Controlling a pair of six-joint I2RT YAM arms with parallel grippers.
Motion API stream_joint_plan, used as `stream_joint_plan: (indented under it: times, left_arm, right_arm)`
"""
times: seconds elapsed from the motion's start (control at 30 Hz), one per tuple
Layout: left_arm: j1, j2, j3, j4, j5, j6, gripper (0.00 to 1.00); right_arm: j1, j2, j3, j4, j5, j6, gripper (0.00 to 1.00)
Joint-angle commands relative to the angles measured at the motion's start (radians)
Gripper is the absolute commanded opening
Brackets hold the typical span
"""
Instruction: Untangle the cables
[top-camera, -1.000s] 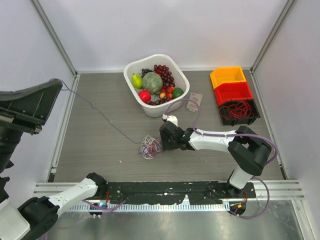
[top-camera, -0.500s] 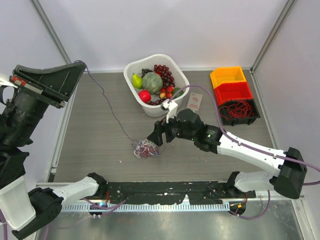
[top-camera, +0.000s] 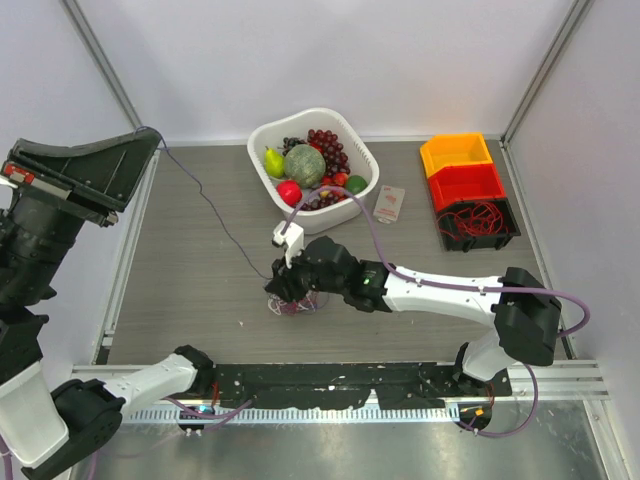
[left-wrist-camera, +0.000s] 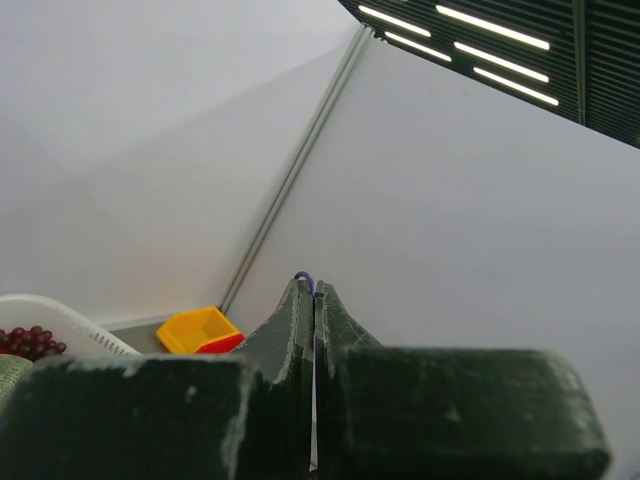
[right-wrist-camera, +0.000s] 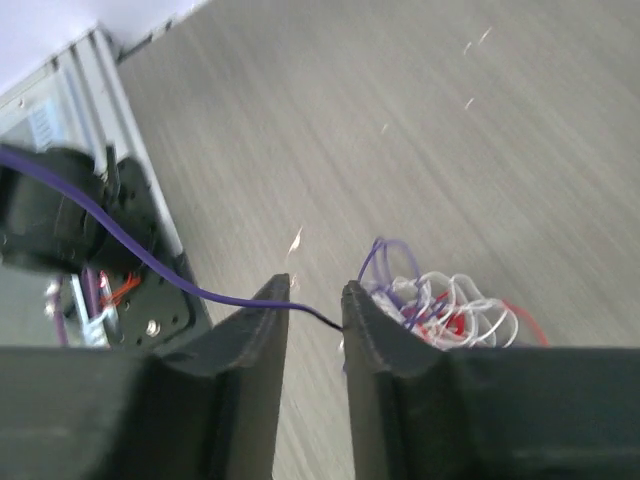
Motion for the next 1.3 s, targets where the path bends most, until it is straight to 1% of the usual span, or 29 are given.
stream_joint_plan:
  times: [0.0,0.03,0.07,0.1,0.13,0.17,0.23,0.27,0.33,0.37,0.4,0.43,0.47,0.53,0.57,0.6,0.63,0.67,0.73,0.8,0.87,0.9,0.97,1.03,1.1,1.17,1.2,1.23,1.27]
  left_arm:
    - [-0.002,-0.022,0.002,0.031,-0.020,0.005,0.00]
    - [-0.002,-0.032,-0.012,0.021,-0.038,0.014,0.00]
    - [-0.002,-0.041,-0.030,0.001,-0.075,0.021,0.00]
    - [-0.002,-0.055,-0.052,-0.012,-0.099,0.028,0.00]
    - [-0.002,-0.069,-0.084,-0.018,-0.127,0.034,0.00]
    - [-0.002,-0.084,-0.131,-0.022,-0.153,0.036,0.00]
    - [-0.001,-0.120,-0.196,-0.018,-0.204,0.030,0.00]
    - [-0.002,-0.130,-0.222,-0.012,-0.221,0.027,0.00]
    - [-0.001,-0.143,-0.263,-0.001,-0.230,0.022,0.00]
    - [-0.002,-0.144,-0.273,0.001,-0.233,0.019,0.00]
    - [-0.001,-0.143,-0.277,-0.001,-0.235,0.019,0.00]
    - [-0.002,-0.138,-0.274,-0.007,-0.236,0.021,0.00]
    - [-0.001,-0.132,-0.264,-0.016,-0.235,0.021,0.00]
    - [-0.002,-0.112,-0.222,-0.051,-0.221,0.033,0.00]
    - [-0.002,-0.109,-0.210,-0.070,-0.218,0.041,0.00]
    - [-0.002,-0.111,-0.210,-0.082,-0.224,0.044,0.00]
    - [-0.001,-0.118,-0.220,-0.082,-0.234,0.042,0.00]
    - [-0.001,-0.126,-0.239,-0.078,-0.247,0.035,0.00]
    - [-0.002,-0.147,-0.277,-0.055,-0.253,0.019,0.00]
    - [-0.001,-0.157,-0.309,-0.039,-0.247,0.008,0.00]
    - [-0.002,-0.143,-0.320,-0.055,-0.229,-0.002,0.00]
    - [-0.002,-0.129,-0.325,-0.065,-0.203,-0.019,0.00]
    - [-0.002,-0.097,-0.352,-0.085,-0.137,-0.053,0.00]
    - [-0.002,-0.063,-0.404,-0.105,-0.059,-0.088,0.00]
    - [-0.002,-0.022,-0.485,-0.137,0.036,-0.116,0.00]
    - [-0.002,0.032,-0.596,-0.160,0.122,-0.125,0.00]
    - [-0.004,0.056,-0.684,-0.158,0.181,-0.121,0.00]
    - [-0.010,0.075,-0.751,-0.151,0.201,-0.113,0.00]
    - [-0.026,0.096,-0.827,-0.139,0.201,-0.101,0.00]
  right_arm:
    - [-0.003,-0.032,0.179,0.037,0.154,-0.037,0.20]
    - [0.000,-0.038,0.261,-0.028,0.131,-0.033,0.05]
    - [0.023,-0.058,0.324,-0.067,0.132,-0.039,0.01]
    - [0.040,-0.068,0.445,-0.166,0.163,-0.072,0.01]
    - [0.084,-0.083,0.496,-0.211,0.183,-0.092,0.01]
    - [0.101,-0.089,0.605,-0.280,0.225,-0.124,0.01]
    - [0.132,-0.104,0.696,-0.323,0.276,-0.114,0.01]
    - [0.132,-0.123,0.687,-0.311,0.296,-0.097,0.01]
    - [0.124,-0.149,0.563,-0.206,0.330,-0.057,0.01]
    - [0.117,-0.146,0.463,-0.154,0.326,-0.039,0.01]
    - [0.083,-0.100,0.430,-0.190,0.309,-0.025,0.01]
    - [0.072,-0.074,0.445,-0.227,0.298,0.008,0.01]
    - [0.055,-0.028,0.467,-0.269,0.254,0.025,0.01]
    - [0.069,-0.022,0.579,-0.304,0.229,0.027,0.01]
    - [0.083,-0.034,0.609,-0.304,0.235,0.007,0.01]
    - [0.084,-0.035,0.694,-0.328,0.259,-0.002,0.01]
    - [0.084,-0.035,0.737,-0.343,0.269,-0.002,0.01]
    - [0.084,-0.035,0.836,-0.372,0.281,-0.013,0.01]
    - [0.084,-0.039,0.917,-0.377,0.281,-0.026,0.01]
    - [0.083,-0.048,0.940,-0.389,0.302,-0.046,0.01]
    - [0.084,-0.068,0.899,-0.419,0.370,-0.063,0.01]
    - [0.084,-0.087,0.877,-0.432,0.431,-0.063,0.01]
    - [0.084,-0.132,0.790,-0.475,0.512,-0.050,0.01]
    - [0.081,-0.195,0.658,-0.505,0.574,-0.016,0.01]
    - [0.077,-0.282,0.508,-0.531,0.634,0.038,0.01]
    - [0.061,-0.365,0.295,-0.573,0.663,0.157,0.01]
    - [0.042,-0.408,0.241,-0.593,0.662,0.188,0.01]
    - [0.029,-0.419,0.157,-0.647,0.651,0.263,0.00]
    - [0.006,-0.436,0.123,-0.681,0.623,0.297,0.01]
